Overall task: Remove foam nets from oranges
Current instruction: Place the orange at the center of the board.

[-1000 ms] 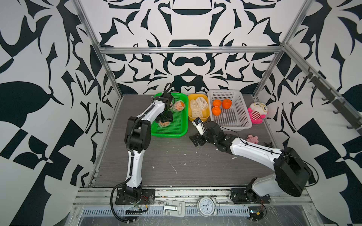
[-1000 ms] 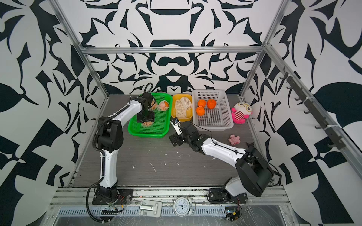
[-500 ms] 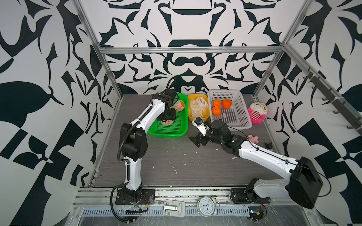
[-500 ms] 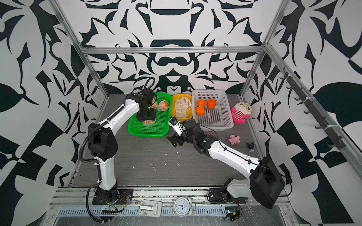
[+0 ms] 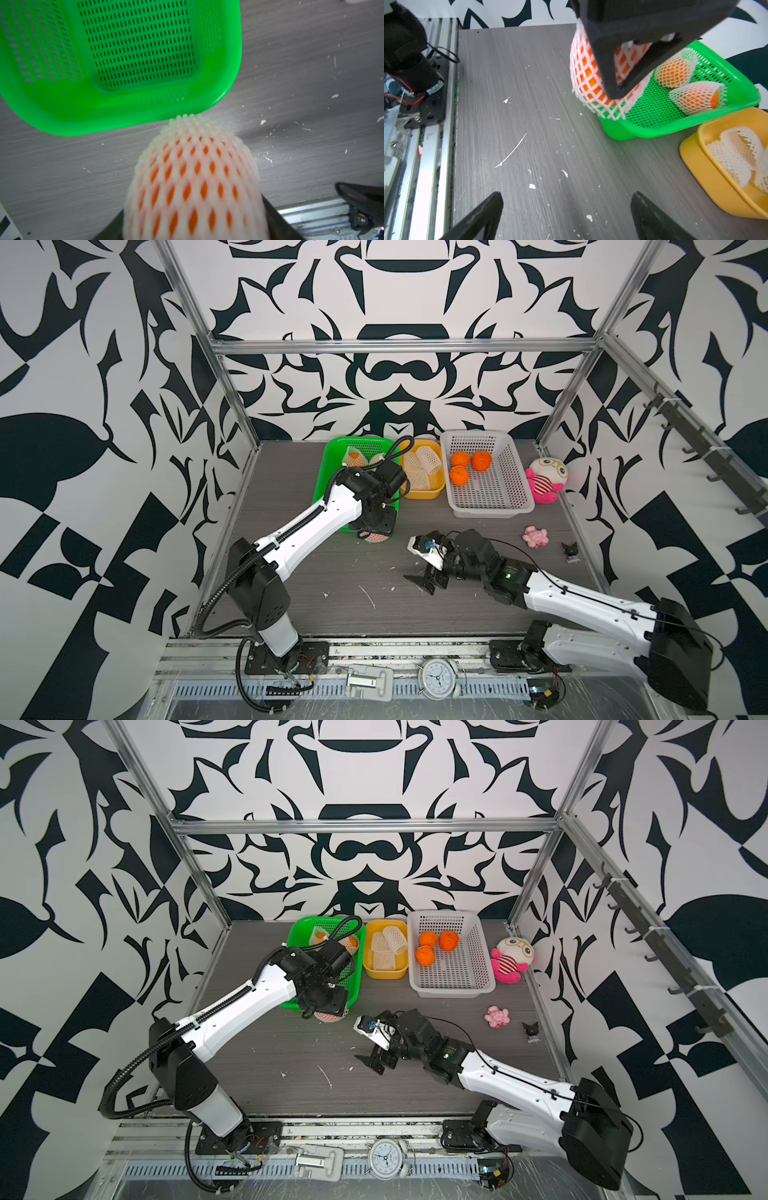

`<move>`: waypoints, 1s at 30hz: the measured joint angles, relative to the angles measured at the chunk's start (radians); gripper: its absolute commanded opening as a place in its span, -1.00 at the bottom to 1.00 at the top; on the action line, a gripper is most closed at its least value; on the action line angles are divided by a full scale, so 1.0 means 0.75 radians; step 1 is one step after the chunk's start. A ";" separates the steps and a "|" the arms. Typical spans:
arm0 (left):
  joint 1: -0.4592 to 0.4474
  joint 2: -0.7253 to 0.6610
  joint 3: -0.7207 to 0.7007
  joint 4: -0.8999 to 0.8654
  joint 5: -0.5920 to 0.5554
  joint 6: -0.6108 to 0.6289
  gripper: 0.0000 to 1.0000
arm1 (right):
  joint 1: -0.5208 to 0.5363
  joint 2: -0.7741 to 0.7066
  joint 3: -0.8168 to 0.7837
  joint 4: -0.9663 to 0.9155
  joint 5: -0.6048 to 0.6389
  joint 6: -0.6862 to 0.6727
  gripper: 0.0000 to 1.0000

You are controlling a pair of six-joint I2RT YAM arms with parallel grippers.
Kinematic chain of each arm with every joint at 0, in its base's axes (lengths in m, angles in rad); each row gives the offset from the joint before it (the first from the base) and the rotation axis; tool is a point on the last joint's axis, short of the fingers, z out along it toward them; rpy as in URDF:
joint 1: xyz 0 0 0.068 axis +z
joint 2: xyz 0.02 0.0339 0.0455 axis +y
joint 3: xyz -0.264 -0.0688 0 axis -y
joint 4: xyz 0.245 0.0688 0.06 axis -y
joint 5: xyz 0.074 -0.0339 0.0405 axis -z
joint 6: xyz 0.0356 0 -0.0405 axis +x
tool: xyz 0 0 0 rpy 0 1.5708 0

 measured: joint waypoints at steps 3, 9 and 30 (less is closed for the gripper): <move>-0.061 -0.056 -0.127 0.014 0.025 -0.058 0.37 | 0.042 -0.013 -0.068 0.017 0.027 -0.004 0.99; -0.133 -0.102 -0.312 0.057 0.079 -0.148 0.38 | 0.098 0.025 -0.159 0.111 0.065 -0.017 0.99; -0.209 -0.030 -0.503 0.210 0.105 -0.225 0.46 | 0.117 0.153 -0.230 0.281 0.110 -0.072 0.97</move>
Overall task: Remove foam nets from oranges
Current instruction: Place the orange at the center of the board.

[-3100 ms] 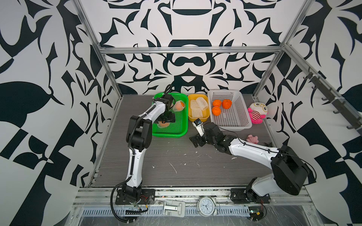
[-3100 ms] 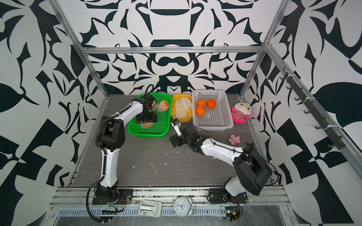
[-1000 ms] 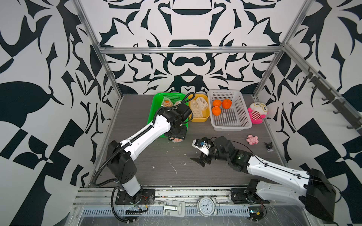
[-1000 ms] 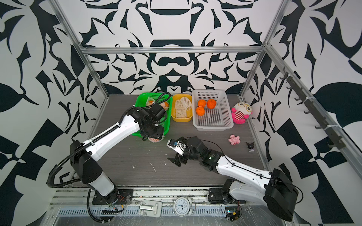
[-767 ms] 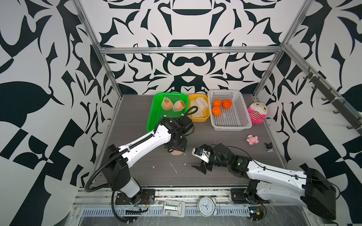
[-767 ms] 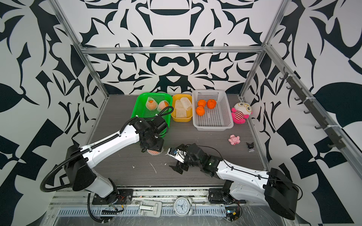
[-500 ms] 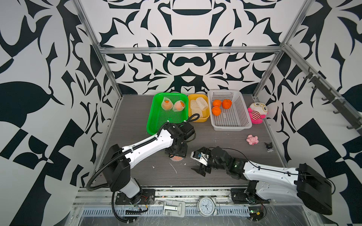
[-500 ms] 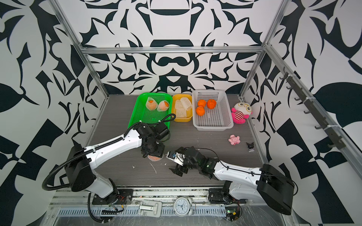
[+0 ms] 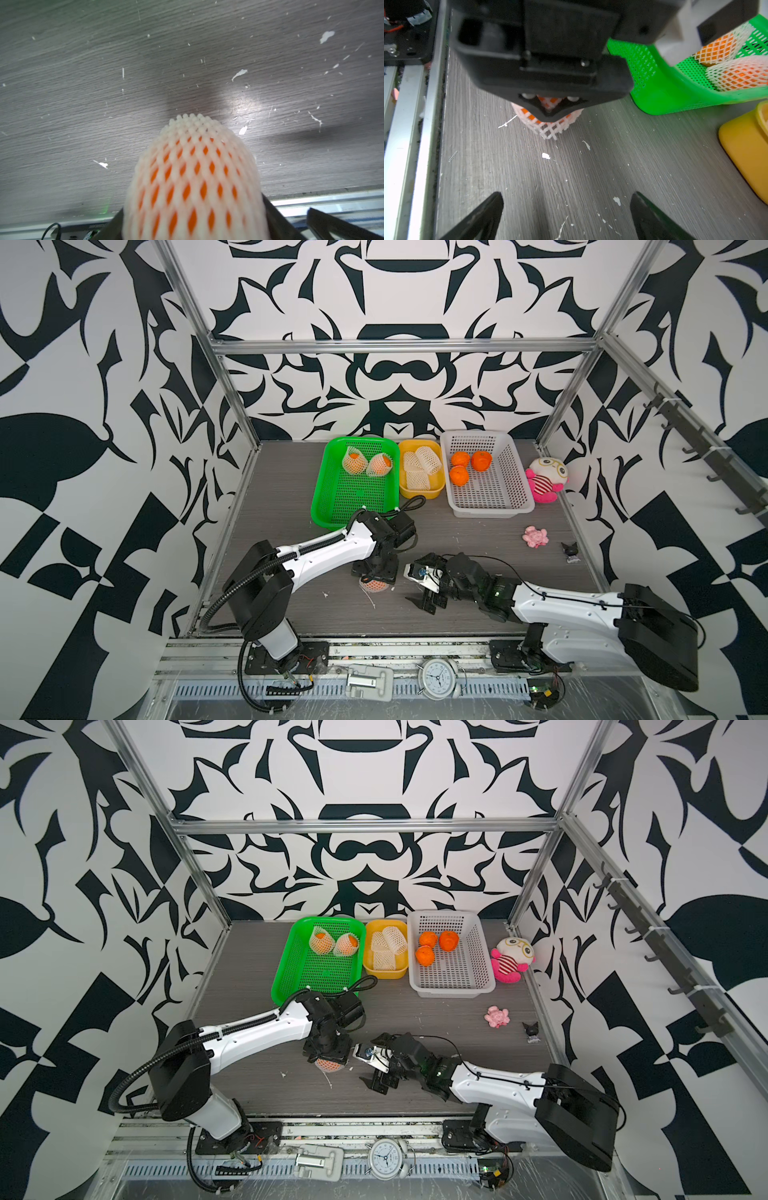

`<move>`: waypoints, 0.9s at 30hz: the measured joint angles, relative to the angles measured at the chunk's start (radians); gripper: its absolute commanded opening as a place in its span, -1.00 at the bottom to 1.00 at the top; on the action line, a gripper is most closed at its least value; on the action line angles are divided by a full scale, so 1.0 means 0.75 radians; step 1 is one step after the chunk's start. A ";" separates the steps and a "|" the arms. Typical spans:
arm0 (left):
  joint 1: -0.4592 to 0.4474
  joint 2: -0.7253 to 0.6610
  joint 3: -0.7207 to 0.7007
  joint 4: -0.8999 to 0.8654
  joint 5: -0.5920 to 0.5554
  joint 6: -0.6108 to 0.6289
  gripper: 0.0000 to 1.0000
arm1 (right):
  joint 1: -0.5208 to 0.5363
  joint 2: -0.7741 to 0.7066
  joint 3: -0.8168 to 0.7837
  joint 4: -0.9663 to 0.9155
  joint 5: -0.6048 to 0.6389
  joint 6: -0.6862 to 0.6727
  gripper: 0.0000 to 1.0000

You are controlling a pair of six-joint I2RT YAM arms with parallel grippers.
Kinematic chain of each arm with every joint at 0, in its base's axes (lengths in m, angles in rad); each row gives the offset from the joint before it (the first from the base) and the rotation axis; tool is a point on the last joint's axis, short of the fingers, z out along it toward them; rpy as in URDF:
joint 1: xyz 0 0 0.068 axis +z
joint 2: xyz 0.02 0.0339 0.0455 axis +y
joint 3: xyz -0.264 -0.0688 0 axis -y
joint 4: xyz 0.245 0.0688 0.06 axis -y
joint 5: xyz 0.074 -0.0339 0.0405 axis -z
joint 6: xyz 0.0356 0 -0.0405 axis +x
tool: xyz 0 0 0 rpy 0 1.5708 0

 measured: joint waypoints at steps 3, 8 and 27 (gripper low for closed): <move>-0.002 0.000 -0.027 0.026 0.005 -0.003 0.55 | 0.000 0.021 0.000 -0.001 0.000 -0.004 0.97; -0.007 0.001 -0.037 0.041 0.013 0.002 0.81 | 0.000 0.021 0.000 -0.002 0.003 -0.006 0.97; -0.015 -0.001 -0.048 0.065 0.008 0.014 0.99 | 0.000 -0.210 0.003 -0.159 0.023 -0.070 0.99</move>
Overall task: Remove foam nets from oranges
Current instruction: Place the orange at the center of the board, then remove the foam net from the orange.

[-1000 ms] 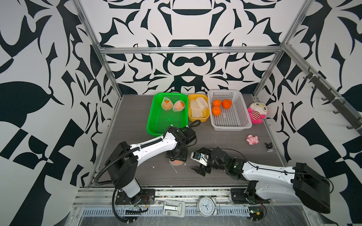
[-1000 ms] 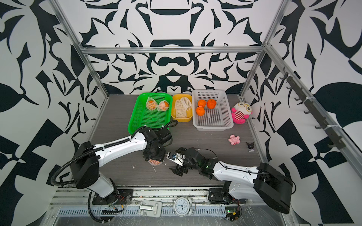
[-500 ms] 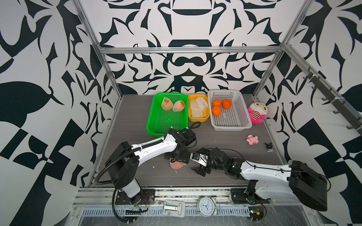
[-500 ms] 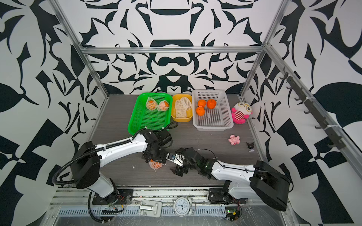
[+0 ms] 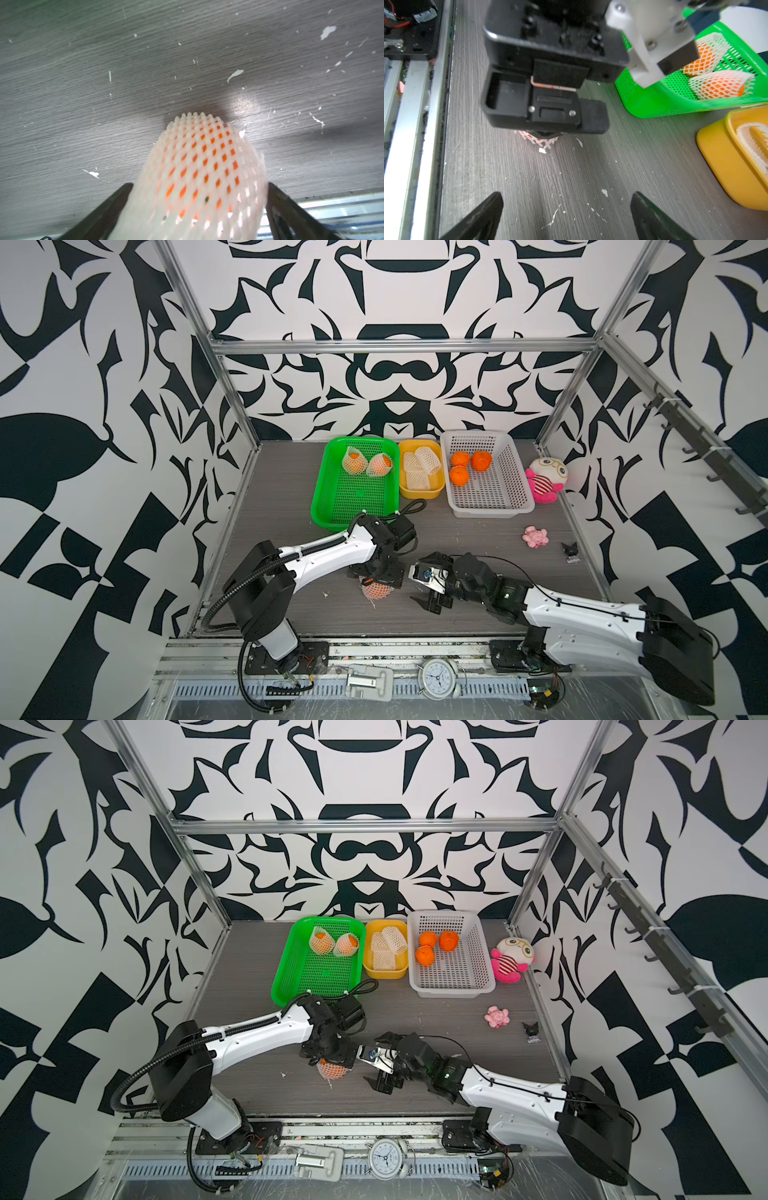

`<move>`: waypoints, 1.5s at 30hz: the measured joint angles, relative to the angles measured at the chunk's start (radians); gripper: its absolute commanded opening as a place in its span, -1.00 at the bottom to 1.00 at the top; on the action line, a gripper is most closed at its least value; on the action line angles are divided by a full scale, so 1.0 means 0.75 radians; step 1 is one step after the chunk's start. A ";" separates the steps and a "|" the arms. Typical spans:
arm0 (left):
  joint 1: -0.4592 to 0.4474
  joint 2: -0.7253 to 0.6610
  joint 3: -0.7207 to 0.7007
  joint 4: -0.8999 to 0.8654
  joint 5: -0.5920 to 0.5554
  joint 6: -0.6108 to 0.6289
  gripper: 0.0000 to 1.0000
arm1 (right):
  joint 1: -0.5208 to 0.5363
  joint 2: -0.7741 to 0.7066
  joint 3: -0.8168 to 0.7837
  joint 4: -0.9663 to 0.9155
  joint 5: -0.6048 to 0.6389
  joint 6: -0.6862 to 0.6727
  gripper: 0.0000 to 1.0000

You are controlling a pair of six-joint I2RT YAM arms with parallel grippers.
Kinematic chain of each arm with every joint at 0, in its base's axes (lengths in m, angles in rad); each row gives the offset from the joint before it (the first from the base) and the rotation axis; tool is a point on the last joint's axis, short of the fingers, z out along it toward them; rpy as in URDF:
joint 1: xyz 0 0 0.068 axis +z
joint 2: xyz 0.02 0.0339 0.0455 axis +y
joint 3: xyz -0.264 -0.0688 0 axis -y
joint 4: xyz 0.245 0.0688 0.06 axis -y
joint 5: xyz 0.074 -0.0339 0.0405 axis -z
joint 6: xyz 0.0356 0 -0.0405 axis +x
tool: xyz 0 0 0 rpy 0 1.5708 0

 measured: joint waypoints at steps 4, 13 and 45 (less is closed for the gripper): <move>-0.018 -0.002 0.000 -0.001 -0.001 0.008 0.99 | 0.000 -0.113 0.000 -0.014 -0.001 -0.003 0.98; -0.056 -0.004 0.016 -0.017 -0.013 0.021 0.99 | 0.000 -0.200 -0.040 0.000 -0.039 0.018 0.95; -0.054 -0.283 -0.040 0.040 -0.011 -0.038 0.99 | 0.000 0.145 -0.140 0.447 -0.297 0.162 0.94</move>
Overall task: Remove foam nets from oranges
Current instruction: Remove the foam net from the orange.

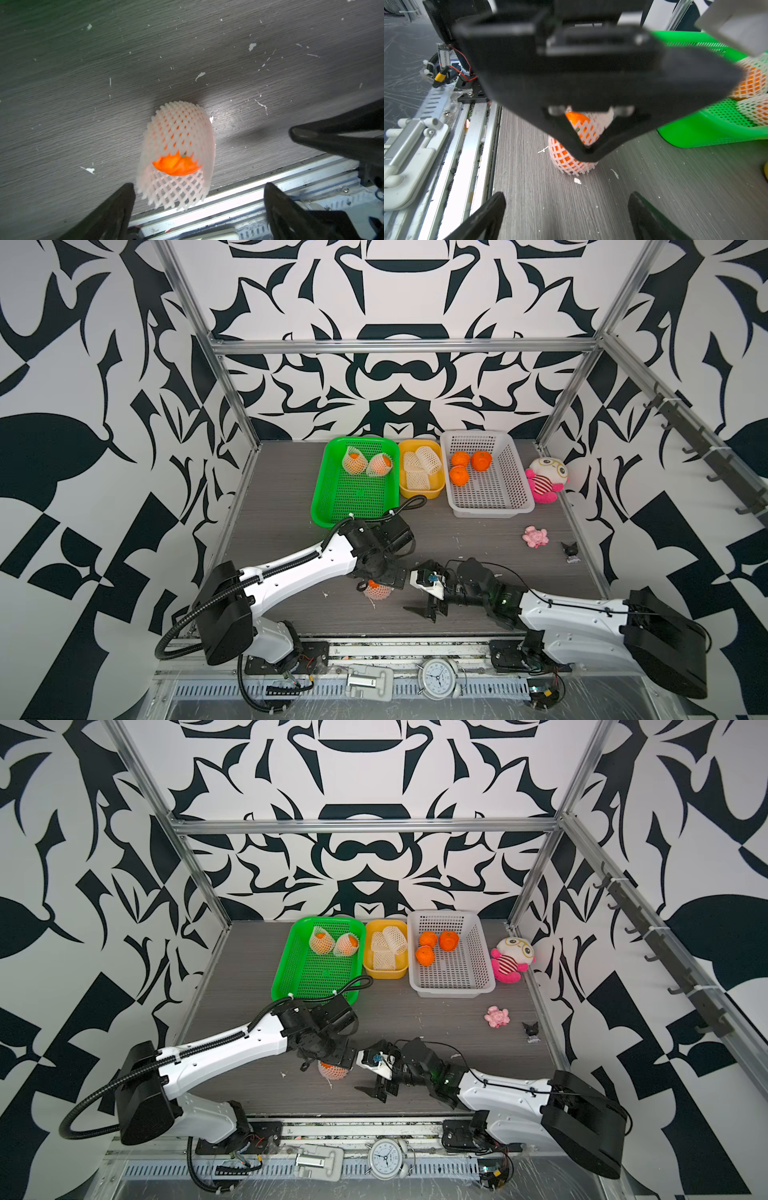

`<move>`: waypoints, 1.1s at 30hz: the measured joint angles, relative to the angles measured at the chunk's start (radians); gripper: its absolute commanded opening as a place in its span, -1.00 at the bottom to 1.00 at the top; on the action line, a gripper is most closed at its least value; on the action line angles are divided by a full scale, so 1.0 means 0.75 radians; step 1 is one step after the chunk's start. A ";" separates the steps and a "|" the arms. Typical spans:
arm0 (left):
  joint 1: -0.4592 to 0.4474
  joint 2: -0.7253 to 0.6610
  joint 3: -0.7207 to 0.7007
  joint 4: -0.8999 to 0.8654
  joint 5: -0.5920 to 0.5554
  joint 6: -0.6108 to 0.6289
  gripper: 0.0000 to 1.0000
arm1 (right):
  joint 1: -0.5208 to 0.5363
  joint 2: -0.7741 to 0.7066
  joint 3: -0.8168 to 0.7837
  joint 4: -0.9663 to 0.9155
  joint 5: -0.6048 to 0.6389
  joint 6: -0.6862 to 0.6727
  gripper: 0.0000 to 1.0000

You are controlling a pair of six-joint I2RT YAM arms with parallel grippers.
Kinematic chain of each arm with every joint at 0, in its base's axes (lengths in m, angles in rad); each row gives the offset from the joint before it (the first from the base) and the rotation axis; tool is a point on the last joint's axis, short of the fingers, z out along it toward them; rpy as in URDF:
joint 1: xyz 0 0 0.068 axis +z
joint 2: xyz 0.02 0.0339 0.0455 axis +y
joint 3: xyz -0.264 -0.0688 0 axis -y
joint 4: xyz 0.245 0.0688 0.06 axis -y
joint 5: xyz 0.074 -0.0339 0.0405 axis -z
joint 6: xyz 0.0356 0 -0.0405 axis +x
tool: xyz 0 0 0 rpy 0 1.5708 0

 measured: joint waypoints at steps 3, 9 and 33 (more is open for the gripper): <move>0.049 -0.120 -0.089 0.081 0.019 -0.016 0.99 | 0.000 0.074 0.009 0.051 -0.019 -0.009 0.97; 0.227 -0.500 -0.332 0.291 0.123 -0.070 0.99 | 0.000 0.227 0.076 0.162 -0.049 -0.031 0.99; 0.515 -0.654 -0.541 0.490 0.422 -0.124 0.99 | -0.002 0.716 0.395 0.376 -0.119 -0.063 0.85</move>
